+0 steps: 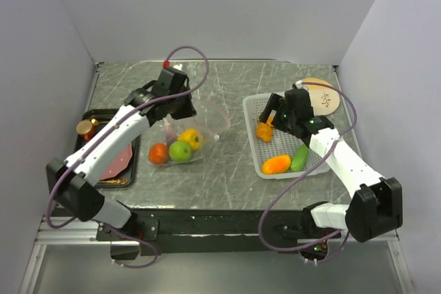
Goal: Place the food in the zip-top bag and seal the zipper
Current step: Adjust the zipper food storage bag at the center of the board.
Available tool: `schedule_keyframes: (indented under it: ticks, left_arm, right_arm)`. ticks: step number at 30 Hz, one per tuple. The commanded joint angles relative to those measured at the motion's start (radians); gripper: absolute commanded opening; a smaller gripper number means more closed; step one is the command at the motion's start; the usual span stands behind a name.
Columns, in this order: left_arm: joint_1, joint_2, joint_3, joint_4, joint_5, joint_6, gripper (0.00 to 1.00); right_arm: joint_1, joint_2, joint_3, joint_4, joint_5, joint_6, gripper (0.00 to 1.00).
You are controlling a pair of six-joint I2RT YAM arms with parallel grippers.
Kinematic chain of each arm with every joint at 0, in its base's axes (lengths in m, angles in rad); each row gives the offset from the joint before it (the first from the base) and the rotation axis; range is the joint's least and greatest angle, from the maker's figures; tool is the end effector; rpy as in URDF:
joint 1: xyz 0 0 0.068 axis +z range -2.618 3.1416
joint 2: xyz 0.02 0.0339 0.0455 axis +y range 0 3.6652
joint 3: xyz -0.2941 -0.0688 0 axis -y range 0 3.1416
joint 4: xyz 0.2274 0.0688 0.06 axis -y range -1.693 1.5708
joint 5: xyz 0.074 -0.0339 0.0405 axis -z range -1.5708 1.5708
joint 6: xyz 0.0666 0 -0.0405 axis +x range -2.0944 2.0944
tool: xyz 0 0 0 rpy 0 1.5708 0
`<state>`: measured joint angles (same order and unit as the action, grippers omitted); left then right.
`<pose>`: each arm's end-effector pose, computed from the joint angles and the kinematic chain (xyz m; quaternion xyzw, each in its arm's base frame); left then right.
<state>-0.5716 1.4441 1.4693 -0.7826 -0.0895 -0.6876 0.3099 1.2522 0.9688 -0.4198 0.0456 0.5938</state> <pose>0.2645 -0.1630 0.3745 -0.0709 0.9149 -0.1995 0.3436 0.2582 0.0795 0.2959 0.1378 0.8967 0.1649 0.3871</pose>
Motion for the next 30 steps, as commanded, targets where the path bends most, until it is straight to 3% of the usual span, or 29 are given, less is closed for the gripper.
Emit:
schedule_keyframes:
  ticks: [1,6,10,15,30]
  left_arm:
    - [-0.005,-0.004,-0.003,0.169,0.108,0.020,0.01]
    - [-0.005,-0.010,-0.046,0.213,0.157,0.031,0.01]
    - [-0.005,-0.019,-0.066,0.203,0.154,0.045,0.01]
    - [-0.005,-0.030,-0.078,0.194,0.151,0.056,0.01]
    - [-0.005,-0.047,-0.095,0.215,0.192,0.060,0.01]
  right_arm:
    - [-0.064,0.081,0.007,-0.045,0.007,-0.009,0.98]
    - [-0.107,0.144,-0.050,0.065,-0.130,0.021,0.95]
    - [-0.124,0.211,-0.053,0.111,-0.177,0.077,0.84]
    - [-0.132,0.271,-0.088,0.226,-0.256,0.129,0.78]
    - [-0.137,0.378,-0.074,0.256,-0.216,0.133,0.77]
